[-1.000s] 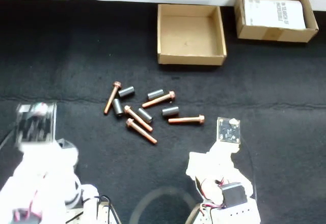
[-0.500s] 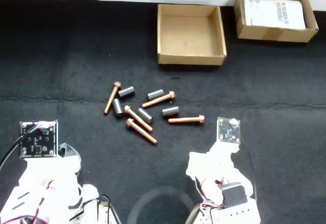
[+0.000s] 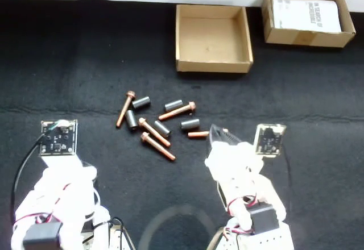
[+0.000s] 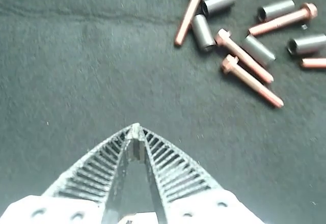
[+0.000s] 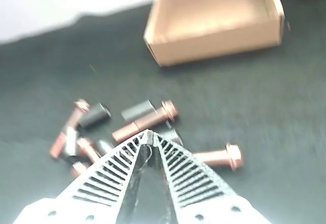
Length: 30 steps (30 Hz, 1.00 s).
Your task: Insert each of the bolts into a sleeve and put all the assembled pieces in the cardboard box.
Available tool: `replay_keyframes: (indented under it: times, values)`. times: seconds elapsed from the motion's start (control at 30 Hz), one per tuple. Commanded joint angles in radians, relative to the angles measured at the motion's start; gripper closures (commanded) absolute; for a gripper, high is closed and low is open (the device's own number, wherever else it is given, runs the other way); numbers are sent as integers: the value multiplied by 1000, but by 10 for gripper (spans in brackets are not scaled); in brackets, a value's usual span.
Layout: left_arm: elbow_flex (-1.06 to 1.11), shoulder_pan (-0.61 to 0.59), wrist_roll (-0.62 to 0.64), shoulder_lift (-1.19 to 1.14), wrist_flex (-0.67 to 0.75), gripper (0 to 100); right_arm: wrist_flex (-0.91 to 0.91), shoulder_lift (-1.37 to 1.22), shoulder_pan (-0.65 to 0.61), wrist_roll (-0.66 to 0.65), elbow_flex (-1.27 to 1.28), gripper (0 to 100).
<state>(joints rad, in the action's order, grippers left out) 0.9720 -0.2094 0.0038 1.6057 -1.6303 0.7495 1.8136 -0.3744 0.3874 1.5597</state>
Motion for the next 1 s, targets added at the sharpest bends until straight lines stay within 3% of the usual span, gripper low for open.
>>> replay_keyframes:
  times: [0.0, 0.17, 0.6, 0.77, 0.97]
  values:
    - [84, -2, -2, 1, 114, 987, -16, 1, -7, -60, -147, 990]
    - [239, -2, -2, -2, 219, 986, 124, -99, -4, -224, -371, 990]
    - [437, 107, 2, -2, 322, 986, 472, -909, -7, -212, -1133, 989]
    - [492, 102, 6, -4, 486, 986, 673, -1213, -79, 26, -1326, 977]
    - [648, 101, 127, -4, 647, 986, 734, -1483, -225, 310, -1402, 786]
